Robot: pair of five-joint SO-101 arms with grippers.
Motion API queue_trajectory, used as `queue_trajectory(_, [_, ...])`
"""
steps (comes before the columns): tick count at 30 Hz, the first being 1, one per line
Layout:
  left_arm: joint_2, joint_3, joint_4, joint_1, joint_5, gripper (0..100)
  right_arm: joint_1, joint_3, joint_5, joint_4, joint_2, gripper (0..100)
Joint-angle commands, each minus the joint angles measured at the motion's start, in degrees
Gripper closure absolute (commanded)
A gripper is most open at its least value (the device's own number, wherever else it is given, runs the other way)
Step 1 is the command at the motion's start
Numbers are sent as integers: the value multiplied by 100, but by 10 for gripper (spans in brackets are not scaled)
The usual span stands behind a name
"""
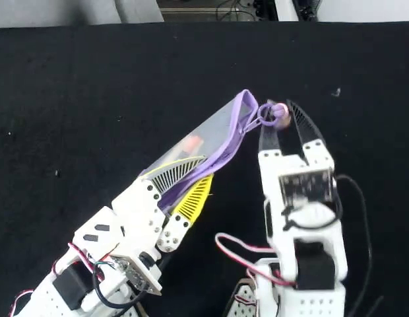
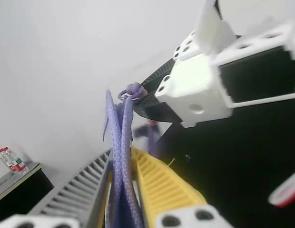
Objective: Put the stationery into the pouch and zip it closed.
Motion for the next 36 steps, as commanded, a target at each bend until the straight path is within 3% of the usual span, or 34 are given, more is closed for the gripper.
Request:
queue_trajectory(1, [-70, -488, -18, -22, -44, 973, 457, -40, -9, -615, 699, 988])
queue_trajectory(22, [-70, -769, -9, -22, -44, 973, 1468, -171, 26, -2971, 4013, 988])
queue_trajectory(31, [-70, -778, -9, -22, -44, 973, 1829, -1473, -18, -3121, 6088, 988])
queue_trajectory(36, [-70, -734, -9, -22, -44, 973, 1811, -1622, -18, -3121, 6316, 988])
